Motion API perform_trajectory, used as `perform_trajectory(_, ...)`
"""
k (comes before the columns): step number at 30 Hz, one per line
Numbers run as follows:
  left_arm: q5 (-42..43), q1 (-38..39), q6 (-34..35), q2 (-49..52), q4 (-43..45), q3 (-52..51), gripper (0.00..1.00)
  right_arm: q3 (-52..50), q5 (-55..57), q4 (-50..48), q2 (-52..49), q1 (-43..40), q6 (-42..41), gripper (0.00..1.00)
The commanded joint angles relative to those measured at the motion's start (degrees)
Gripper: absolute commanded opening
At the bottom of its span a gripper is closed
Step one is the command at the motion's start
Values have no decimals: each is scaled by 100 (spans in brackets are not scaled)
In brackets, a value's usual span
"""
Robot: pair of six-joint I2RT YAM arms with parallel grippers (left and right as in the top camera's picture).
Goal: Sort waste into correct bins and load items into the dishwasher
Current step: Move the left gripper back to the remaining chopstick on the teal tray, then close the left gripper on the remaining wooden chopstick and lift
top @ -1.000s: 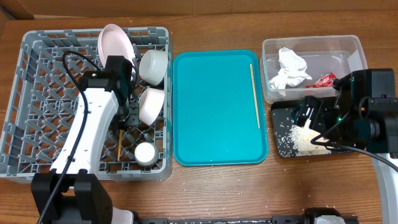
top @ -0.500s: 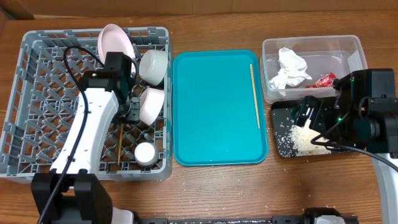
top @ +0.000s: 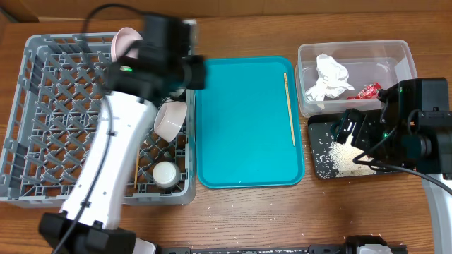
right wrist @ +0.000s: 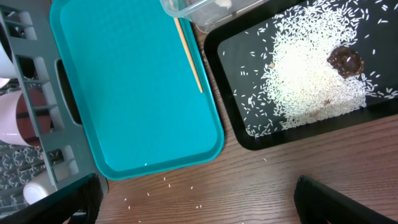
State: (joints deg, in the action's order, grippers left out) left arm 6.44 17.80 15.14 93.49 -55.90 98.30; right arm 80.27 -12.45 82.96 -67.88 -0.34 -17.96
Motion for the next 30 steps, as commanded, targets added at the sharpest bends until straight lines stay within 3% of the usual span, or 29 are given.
perform_trajectory(1, -918, 898, 1117, 291, 369, 87, 57, 111, 42, -31, 26, 0, 22, 100)
perform_trajectory(5, -1025, 1648, 1670, 1104, 1097, 87, 66, 111, 42, -31, 26, 0, 22, 100)
perform_trajectory(10, -1027, 2177, 1980, 2170, 1644, 87, 67, 111, 42, -31, 26, 0, 22, 100)
perform_trajectory(14, -911, 2214, 2470, 2677, 1836, 87, 61, 111, 42, -31, 26, 0, 22, 100)
perform_trajectory(19, -535, 2284, 2675, 3117, 2343, 87, 63, 111, 42, -31, 26, 0, 22, 100)
perform_trajectory(23, -673, 2461, 2776, 3477, 2658, 87, 63, 111, 42, -31, 26, 0, 22, 100)
perform_trajectory(30, -1021, 2594, 2776, 3842, 2710, 87, 56, 111, 42, -31, 26, 0, 22, 100)
